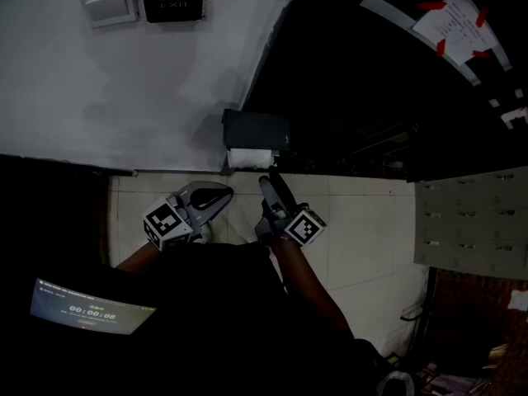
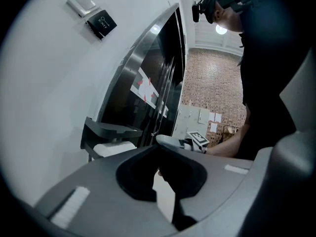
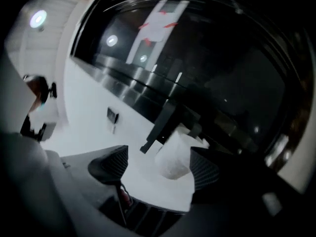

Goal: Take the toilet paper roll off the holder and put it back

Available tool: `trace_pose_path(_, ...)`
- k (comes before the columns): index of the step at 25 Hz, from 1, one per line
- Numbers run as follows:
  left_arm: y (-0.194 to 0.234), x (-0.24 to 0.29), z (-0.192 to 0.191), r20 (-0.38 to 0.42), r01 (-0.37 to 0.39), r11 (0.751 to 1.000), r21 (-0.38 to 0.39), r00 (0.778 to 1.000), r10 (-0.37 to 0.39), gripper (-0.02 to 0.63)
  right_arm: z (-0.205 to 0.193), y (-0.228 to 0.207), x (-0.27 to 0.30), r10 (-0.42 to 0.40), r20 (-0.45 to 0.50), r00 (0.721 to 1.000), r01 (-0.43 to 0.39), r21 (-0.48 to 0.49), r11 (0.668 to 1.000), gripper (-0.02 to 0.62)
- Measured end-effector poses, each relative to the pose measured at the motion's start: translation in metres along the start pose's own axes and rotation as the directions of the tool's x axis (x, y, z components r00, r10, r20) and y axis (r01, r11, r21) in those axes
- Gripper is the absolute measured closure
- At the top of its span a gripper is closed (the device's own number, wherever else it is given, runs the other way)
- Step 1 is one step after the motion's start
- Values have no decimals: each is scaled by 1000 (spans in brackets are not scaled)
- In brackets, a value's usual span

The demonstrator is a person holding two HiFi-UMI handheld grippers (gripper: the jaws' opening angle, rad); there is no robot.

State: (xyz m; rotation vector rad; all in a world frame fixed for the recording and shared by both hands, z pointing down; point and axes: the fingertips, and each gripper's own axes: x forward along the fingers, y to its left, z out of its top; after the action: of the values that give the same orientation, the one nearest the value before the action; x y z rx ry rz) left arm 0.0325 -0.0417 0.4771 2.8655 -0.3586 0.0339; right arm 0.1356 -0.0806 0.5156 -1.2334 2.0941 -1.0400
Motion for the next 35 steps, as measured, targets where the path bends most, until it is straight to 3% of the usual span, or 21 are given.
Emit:
trace_pose_path(2, 0, 0, 2, -2, -3, 1000, -6, 1000, 3, 603, 5, 18, 0, 0, -69, 998, -18, -258, 966, 222)
trace_pose_path(3, 1, -1, 2, -1, -5, 1000, -4, 1000, 5, 603, 6, 27, 1, 7, -103, 995, -46, -388, 921, 224)
trace_pose_path(5, 3, -2, 2, 5, -11, 1000, 1, 1000, 11, 603, 5, 46, 3, 16, -161, 987, -110, -594, 797, 224)
trace_pose_path(7, 5, -3, 2, 6, -16, 1000, 0, 1000, 16, 603, 4, 62, 4, 21, -199, 980, -159, -706, 690, 224)
trace_pose_path(9, 6, -4, 2, 6, -17, 1000, 0, 1000, 17, 603, 4, 70, 5, 26, -215, 976, -184, -758, 626, 224)
trace_pose_path(10, 6, -4, 2, 6, -17, 1000, 1, 1000, 17, 603, 3, 73, 5, 28, -221, 975, -192, -769, 610, 224)
trace_pose_path(12, 5, -4, 2, 5, -15, 1000, 3, 1000, 15, 603, 2, 76, 5, 43, -236, 971, -211, -756, 619, 225)
trace_pose_path(13, 5, -4, 2, 4, -14, 1000, 5, 1000, 14, 603, 2, 78, 3, 62, -245, 968, -226, -730, 645, 279)
trace_pose_path(15, 5, -4, 2, 4, -13, 1000, 4, 1000, 13, 603, 3, 80, -1, 110, -252, 961, -256, -669, 698, 526)
trace_pose_path(16, 5, -4, 2, 3, -14, 1000, 4, 1000, 14, 603, 4, 81, -3, 128, -250, 960, -265, -653, 709, 595)
trace_pose_path(23, 5, -3, 3, 5, -10, 1000, 1, 1000, 10, 603, -7, 87, -3, 133, -296, 946, -304, -667, 680, 595)
trace_pose_path(35, 4, -2, 3, 2, 0, 1000, 4, 1000, 0, 603, -24, 89, -2, 125, -330, 936, -323, -660, 678, 595)
